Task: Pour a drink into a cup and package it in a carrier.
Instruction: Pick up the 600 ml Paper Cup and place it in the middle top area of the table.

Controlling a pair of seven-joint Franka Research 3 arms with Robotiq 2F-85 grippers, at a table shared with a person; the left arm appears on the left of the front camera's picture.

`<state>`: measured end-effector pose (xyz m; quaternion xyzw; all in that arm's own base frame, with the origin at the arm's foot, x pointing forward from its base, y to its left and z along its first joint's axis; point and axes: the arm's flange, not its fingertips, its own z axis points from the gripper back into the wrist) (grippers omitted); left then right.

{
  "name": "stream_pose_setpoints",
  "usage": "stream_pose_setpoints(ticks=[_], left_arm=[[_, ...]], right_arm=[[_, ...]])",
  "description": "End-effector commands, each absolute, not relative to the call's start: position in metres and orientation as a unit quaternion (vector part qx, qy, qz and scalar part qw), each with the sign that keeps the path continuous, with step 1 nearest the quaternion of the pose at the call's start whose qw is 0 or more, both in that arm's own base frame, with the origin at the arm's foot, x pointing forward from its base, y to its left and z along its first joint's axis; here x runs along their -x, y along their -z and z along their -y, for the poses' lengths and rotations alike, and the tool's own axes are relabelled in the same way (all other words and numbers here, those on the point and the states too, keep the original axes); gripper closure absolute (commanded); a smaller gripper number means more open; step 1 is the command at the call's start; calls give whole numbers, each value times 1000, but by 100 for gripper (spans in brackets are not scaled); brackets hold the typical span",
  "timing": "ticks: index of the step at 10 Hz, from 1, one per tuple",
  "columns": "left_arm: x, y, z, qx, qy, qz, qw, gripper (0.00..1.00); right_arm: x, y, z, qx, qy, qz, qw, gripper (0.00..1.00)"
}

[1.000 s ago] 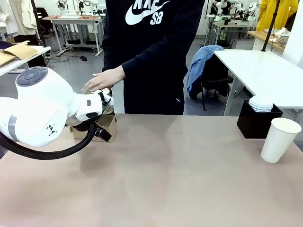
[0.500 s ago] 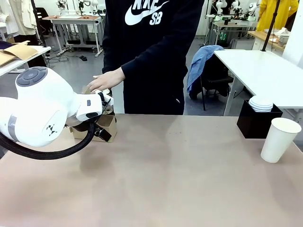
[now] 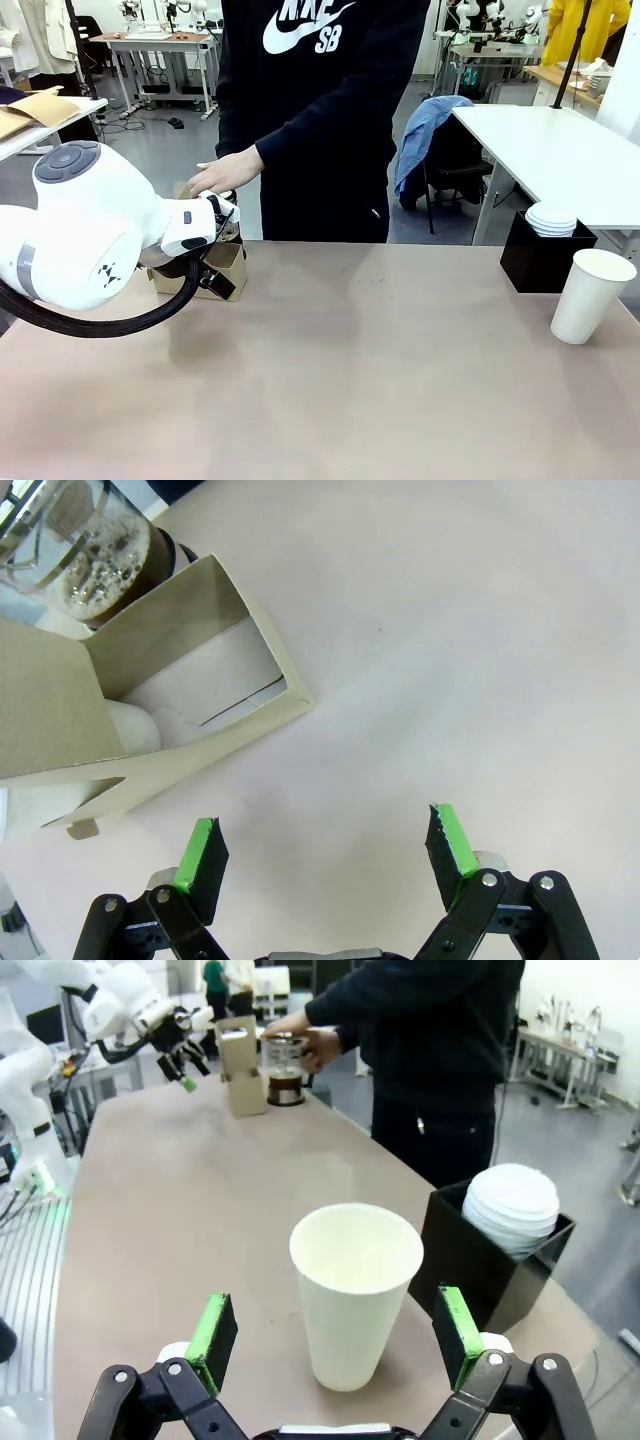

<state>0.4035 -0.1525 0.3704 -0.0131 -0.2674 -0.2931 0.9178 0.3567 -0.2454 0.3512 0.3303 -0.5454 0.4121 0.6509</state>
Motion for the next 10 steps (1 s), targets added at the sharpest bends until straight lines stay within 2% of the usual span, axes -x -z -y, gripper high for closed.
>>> stream_pose_setpoints(ticks=[1, 4, 5, 6, 9, 10], left_arm=[[-404, -370, 152, 14, 293, 267, 918, 0], [-404, -370, 152, 14, 293, 267, 918, 0], [-404, -370, 152, 14, 293, 267, 918, 0], [-404, -370, 152, 14, 293, 267, 918, 0], [-404, -370, 152, 14, 293, 267, 918, 0], [-404, -370, 152, 14, 293, 267, 918, 0]], right_arm=[[-378, -317, 251, -359, -414, 540, 639, 0], [-386, -284, 251, -357, -399, 556, 635, 0], [-392, -285, 245, -393, -384, 532, 644, 0], [-381, -281, 245, -363, -398, 540, 647, 0], [-384, -275, 245, -371, -396, 536, 647, 0], [-390, -272, 240, -363, -390, 560, 635, 0]])
